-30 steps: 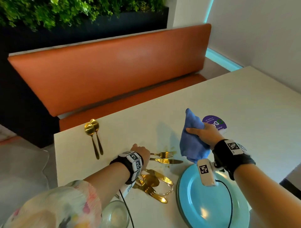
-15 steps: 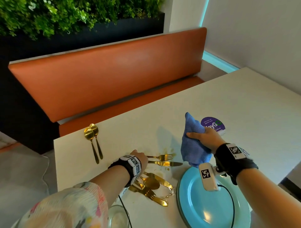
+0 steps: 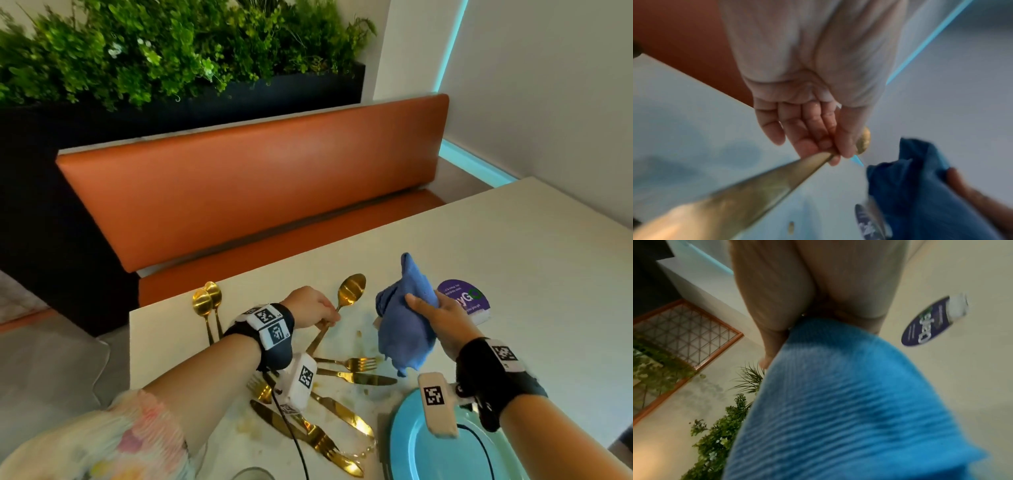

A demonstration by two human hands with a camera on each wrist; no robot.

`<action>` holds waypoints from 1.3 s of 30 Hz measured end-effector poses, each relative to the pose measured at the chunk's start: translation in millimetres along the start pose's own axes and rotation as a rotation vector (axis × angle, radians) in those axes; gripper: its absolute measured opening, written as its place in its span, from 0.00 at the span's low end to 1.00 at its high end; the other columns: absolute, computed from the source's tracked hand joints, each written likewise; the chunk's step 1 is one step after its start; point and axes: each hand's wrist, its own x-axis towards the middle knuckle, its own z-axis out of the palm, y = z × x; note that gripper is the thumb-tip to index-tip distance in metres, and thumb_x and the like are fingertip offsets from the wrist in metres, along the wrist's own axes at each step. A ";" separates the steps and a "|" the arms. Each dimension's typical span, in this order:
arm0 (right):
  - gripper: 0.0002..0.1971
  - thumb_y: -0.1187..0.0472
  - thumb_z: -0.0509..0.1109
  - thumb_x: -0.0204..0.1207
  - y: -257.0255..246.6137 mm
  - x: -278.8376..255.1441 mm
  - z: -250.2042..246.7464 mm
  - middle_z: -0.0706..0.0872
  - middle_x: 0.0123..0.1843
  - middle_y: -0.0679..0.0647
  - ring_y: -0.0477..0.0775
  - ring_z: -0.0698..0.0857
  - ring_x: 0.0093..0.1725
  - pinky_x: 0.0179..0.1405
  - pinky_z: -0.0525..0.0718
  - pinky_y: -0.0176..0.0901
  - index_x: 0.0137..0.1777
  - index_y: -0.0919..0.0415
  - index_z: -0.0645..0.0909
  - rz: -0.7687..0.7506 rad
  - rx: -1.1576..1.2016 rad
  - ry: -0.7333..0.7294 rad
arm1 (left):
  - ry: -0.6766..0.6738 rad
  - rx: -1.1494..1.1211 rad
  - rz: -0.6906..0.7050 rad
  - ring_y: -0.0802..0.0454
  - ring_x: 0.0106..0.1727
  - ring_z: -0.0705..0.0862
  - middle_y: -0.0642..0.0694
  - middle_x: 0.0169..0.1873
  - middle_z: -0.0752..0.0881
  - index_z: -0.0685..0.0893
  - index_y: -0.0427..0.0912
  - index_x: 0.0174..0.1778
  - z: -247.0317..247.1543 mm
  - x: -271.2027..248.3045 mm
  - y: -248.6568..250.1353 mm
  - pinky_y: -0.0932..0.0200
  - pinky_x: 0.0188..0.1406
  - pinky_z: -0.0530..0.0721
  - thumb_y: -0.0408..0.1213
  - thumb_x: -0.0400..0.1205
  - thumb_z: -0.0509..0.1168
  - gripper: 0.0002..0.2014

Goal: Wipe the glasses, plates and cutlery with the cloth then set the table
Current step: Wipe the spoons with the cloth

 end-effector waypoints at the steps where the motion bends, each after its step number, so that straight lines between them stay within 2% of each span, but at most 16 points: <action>1: 0.18 0.53 0.69 0.76 2.0 -1.0 7.0 0.88 0.52 0.64 0.63 0.86 0.52 0.56 0.83 0.56 0.57 0.68 0.81 0.021 0.083 -0.015 | 0.002 -0.075 -0.012 0.54 0.41 0.85 0.41 0.48 0.89 0.86 0.34 0.56 -1.3 -2.3 3.3 0.68 0.43 0.83 0.37 0.80 0.67 0.13; 3: 0.18 0.49 0.61 0.81 -3.0 -1.5 27.2 0.88 0.54 0.62 0.60 0.86 0.54 0.56 0.83 0.52 0.57 0.63 0.82 0.072 0.260 -0.093 | 0.014 -0.188 -0.034 0.55 0.38 0.86 0.43 0.45 0.87 0.85 0.33 0.55 -7.2 -9.9 6.9 0.71 0.38 0.85 0.35 0.80 0.68 0.11; 7: 0.18 0.48 0.53 0.84 -22.3 -7.0 68.8 0.88 0.56 0.55 0.53 0.86 0.58 0.56 0.83 0.47 0.60 0.55 0.80 0.100 0.413 -0.279 | 0.154 -0.250 -0.035 0.49 0.37 0.85 0.44 0.33 0.85 0.86 0.36 0.41 -15.0 -21.6 6.7 0.55 0.51 0.87 0.28 0.77 0.68 0.02; 10: 0.11 0.62 0.62 0.81 -33.1 -12.2 96.2 0.88 0.53 0.60 0.56 0.87 0.52 0.53 0.87 0.50 0.60 0.65 0.80 0.034 0.268 -0.326 | 0.185 -0.148 0.000 0.36 0.45 0.87 0.37 0.33 0.84 0.86 0.34 0.37 -19.7 -29.1 5.2 0.44 0.56 0.87 0.25 0.76 0.63 0.08; 12: 0.11 0.71 0.68 0.75 -39.2 -11.6 109.2 0.87 0.53 0.66 0.59 0.87 0.47 0.51 0.86 0.54 0.56 0.71 0.81 0.008 0.177 -0.274 | 0.177 -0.093 0.006 0.34 0.47 0.88 0.36 0.33 0.84 0.84 0.37 0.30 -21.1 -35.9 6.3 0.41 0.54 0.86 0.24 0.75 0.62 0.10; 14: 0.08 0.69 0.73 0.71 -45.7 -9.4 120.3 0.88 0.50 0.69 0.62 0.87 0.44 0.50 0.86 0.57 0.49 0.70 0.83 0.022 0.139 -0.177 | 0.195 -0.066 -0.007 0.35 0.46 0.88 0.37 0.32 0.85 0.82 0.39 0.26 -22.6 -39.9 6.7 0.43 0.53 0.87 0.25 0.74 0.63 0.11; 19: 0.16 0.46 0.72 0.71 -57.0 -1.6 136.6 0.87 0.42 0.61 0.62 0.86 0.46 0.54 0.86 0.55 0.32 0.58 0.78 0.050 -0.067 0.059 | 0.199 -0.138 -0.058 0.34 0.52 0.87 0.31 0.42 0.87 0.85 0.33 0.36 -23.2 -44.1 10.4 0.41 0.57 0.86 0.24 0.73 0.63 0.06; 21: 0.14 0.51 0.73 0.72 -60.4 -4.4 137.0 0.88 0.41 0.60 0.61 0.87 0.45 0.52 0.86 0.54 0.40 0.63 0.83 0.056 -0.084 -0.034 | 0.215 -0.136 -0.077 0.37 0.49 0.88 0.35 0.38 0.86 0.84 0.34 0.35 -24.7 -44.9 10.6 0.44 0.57 0.87 0.24 0.74 0.63 0.06; 24: 0.14 0.67 0.73 0.71 -62.5 -9.7 135.8 0.88 0.45 0.66 0.66 0.87 0.48 0.53 0.86 0.61 0.55 0.73 0.82 0.009 -0.067 -0.178 | 0.226 -0.063 -0.069 0.42 0.43 0.86 0.36 0.36 0.86 0.82 0.38 0.30 -26.4 -46.9 7.4 0.50 0.52 0.86 0.27 0.76 0.64 0.09; 26: 0.09 0.62 0.72 0.73 -69.1 -10.6 133.5 0.87 0.39 0.63 0.63 0.86 0.40 0.43 0.90 0.54 0.46 0.69 0.83 0.004 -0.039 -0.157 | 0.206 -0.028 -0.079 0.45 0.41 0.83 0.37 0.36 0.85 0.80 0.40 0.28 -24.0 -47.3 7.8 0.53 0.49 0.84 0.28 0.76 0.65 0.10; 28: 0.17 0.48 0.69 0.75 -75.8 -9.5 132.3 0.86 0.34 0.59 0.56 0.84 0.33 0.34 0.86 0.43 0.33 0.61 0.81 0.011 -0.037 -0.068 | 0.178 -0.046 -0.075 0.44 0.42 0.83 0.40 0.35 0.85 0.81 0.40 0.27 -22.8 -46.7 11.7 0.51 0.53 0.85 0.28 0.75 0.66 0.11; 30: 0.20 0.41 0.65 0.75 -77.1 -2.5 130.8 0.88 0.41 0.60 0.59 0.85 0.40 0.45 0.85 0.48 0.31 0.56 0.79 -0.033 -0.146 0.024 | 0.180 -0.069 -0.063 0.45 0.41 0.84 0.42 0.33 0.85 0.83 0.41 0.26 -24.8 -45.4 14.4 0.49 0.55 0.86 0.29 0.75 0.67 0.10; 31: 0.19 0.41 0.64 0.75 -76.8 1.1 129.7 0.87 0.43 0.59 0.60 0.85 0.44 0.51 0.84 0.50 0.33 0.55 0.78 -0.051 -0.159 0.063 | 0.191 -0.061 -0.054 0.46 0.40 0.83 0.44 0.31 0.85 0.84 0.40 0.27 -26.6 -44.2 14.8 0.51 0.51 0.86 0.29 0.74 0.67 0.09; 34: 0.17 0.45 0.66 0.77 -71.3 8.2 127.6 0.84 0.47 0.57 0.60 0.83 0.51 0.57 0.81 0.51 0.47 0.61 0.79 0.018 0.002 0.034 | 0.255 -0.015 -0.049 0.47 0.37 0.83 0.46 0.29 0.84 0.89 0.36 0.38 -32.9 -44.2 13.2 0.59 0.38 0.81 0.31 0.73 0.68 0.05; 37: 0.14 0.56 0.69 0.76 -59.3 3.8 130.9 0.86 0.46 0.64 0.63 0.84 0.50 0.52 0.81 0.52 0.48 0.70 0.81 0.055 -0.026 -0.159 | 0.339 -0.050 -0.006 0.39 0.50 0.87 0.38 0.40 0.87 0.87 0.33 0.48 -38.3 -42.9 10.1 0.56 0.44 0.83 0.31 0.77 0.65 0.08; 39: 0.12 0.62 0.68 0.76 -55.0 2.5 131.1 0.87 0.47 0.69 0.63 0.84 0.48 0.50 0.81 0.54 0.48 0.73 0.82 0.049 -0.012 -0.197 | 0.385 -0.017 0.039 0.39 0.53 0.85 0.34 0.47 0.88 0.86 0.34 0.52 -37.4 -43.4 12.4 0.58 0.44 0.79 0.32 0.79 0.64 0.10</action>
